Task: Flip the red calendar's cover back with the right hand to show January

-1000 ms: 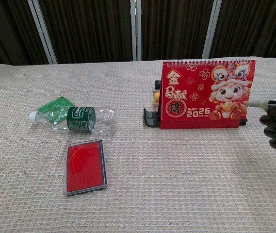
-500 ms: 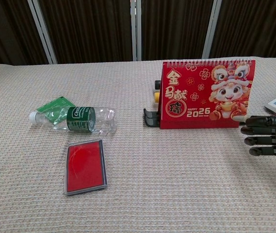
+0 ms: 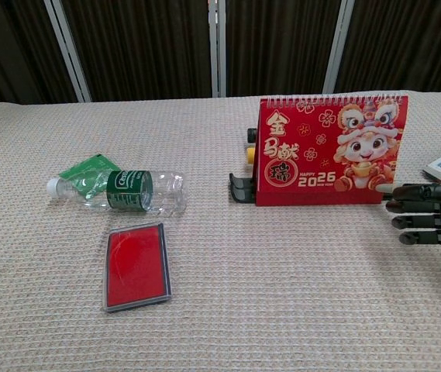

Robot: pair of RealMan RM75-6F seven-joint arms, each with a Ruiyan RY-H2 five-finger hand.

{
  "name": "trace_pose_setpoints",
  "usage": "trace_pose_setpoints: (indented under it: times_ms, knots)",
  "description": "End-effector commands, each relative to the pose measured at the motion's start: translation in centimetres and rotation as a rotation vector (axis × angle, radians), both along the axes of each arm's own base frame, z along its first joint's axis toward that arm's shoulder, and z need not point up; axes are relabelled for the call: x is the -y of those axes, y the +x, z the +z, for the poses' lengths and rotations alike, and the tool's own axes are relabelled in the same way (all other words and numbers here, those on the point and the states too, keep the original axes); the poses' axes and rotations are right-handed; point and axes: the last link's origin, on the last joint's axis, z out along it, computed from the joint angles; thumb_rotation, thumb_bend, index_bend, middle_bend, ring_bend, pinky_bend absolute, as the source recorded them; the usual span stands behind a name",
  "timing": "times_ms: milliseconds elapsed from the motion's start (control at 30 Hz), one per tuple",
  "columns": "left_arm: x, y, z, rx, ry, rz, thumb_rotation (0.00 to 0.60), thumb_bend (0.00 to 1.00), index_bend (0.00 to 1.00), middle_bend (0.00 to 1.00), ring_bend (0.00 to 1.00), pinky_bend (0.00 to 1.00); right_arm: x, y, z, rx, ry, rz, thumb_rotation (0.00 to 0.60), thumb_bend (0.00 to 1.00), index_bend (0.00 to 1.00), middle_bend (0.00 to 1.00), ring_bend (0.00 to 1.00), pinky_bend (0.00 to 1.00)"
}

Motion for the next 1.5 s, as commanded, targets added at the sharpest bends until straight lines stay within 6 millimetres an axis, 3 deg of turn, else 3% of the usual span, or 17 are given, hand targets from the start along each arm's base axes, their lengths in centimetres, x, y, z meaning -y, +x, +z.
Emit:
trace_pose_setpoints:
  times_ms: [33, 433, 867, 1033, 1233, 1500]
  knots:
    - [0.0, 0.0, -0.1, -0.001, -0.003, -0.004, 0.600, 0.08, 0.00, 0.00, 0.00, 0.00, 0.3, -0.2, -0.1, -0.006, -0.001, -0.010, 0.600, 0.52, 0.00, 0.68, 0.64, 0.66]
    - [0.1, 0.1, -0.2, 0.001, -0.018, -0.023, 0.600, 0.08, 0.00, 0.00, 0.00, 0.00, 2.2, 0.6, -0.3, -0.005, -0.004, -0.006, 0.600, 0.54, 0.00, 0.69, 0.64, 0.66]
    - [-0.1, 0.0, 0.0, 0.012, -0.016, -0.029, 0.600, 0.08, 0.00, 0.00, 0.00, 0.00, 1.8, 5.3, -0.5, 0.054, 0.034, 0.105, 0.600, 0.54, 0.00, 0.69, 0.64, 0.66]
    - [0.0, 0.0, 0.1, 0.018, -0.015, -0.033, 0.600, 0.08, 0.00, 0.00, 0.00, 0.00, 0.8, 7.2, 0.7, 0.040, 0.009, 0.195, 0.600, 0.54, 0.01, 0.69, 0.64, 0.66]
    - [0.0, 0.1, 0.0, 0.020, -0.016, -0.035, 0.600, 0.08, 0.00, 0.00, 0.00, 0.00, -0.3, 8.8, 3.5, -0.019, -0.083, 0.304, 0.600, 0.52, 0.21, 0.68, 0.63, 0.65]
    - [0.0, 0.4, -0.1, 0.023, -0.013, -0.040, 0.600, 0.08, 0.00, 0.00, 0.00, 0.00, -1.2, 9.5, 7.6, -0.100, -0.237, 0.358, 0.600, 0.50, 0.31, 0.55, 0.52, 0.61]
